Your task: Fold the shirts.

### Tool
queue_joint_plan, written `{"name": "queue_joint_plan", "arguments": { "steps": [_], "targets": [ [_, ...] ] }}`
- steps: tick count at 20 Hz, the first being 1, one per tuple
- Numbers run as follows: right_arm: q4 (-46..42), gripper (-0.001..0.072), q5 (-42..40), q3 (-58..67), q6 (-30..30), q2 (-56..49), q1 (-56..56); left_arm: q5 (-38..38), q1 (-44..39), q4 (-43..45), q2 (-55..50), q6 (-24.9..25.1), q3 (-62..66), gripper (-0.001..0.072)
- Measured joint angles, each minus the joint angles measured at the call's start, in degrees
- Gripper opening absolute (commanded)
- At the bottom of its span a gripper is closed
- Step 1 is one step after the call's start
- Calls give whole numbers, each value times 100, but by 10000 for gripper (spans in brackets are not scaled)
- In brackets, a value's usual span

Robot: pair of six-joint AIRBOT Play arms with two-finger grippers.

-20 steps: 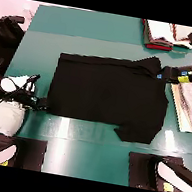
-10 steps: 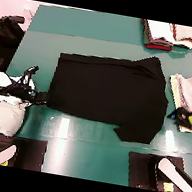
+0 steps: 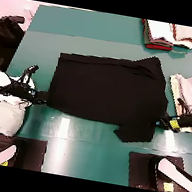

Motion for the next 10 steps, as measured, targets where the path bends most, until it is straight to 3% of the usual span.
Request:
{"name": "queue_joint_plan", "arguments": {
  "steps": [5, 10],
  "targets": [
    [7, 13, -212, 1700, -17, 933, 981, -68, 0, 376, 579, -149, 1432, 25],
    [22, 13, -415, 4406, -13, 1904, 1272, -127, 0, 796, 1228, -297, 4474, 25]
  ]
}}
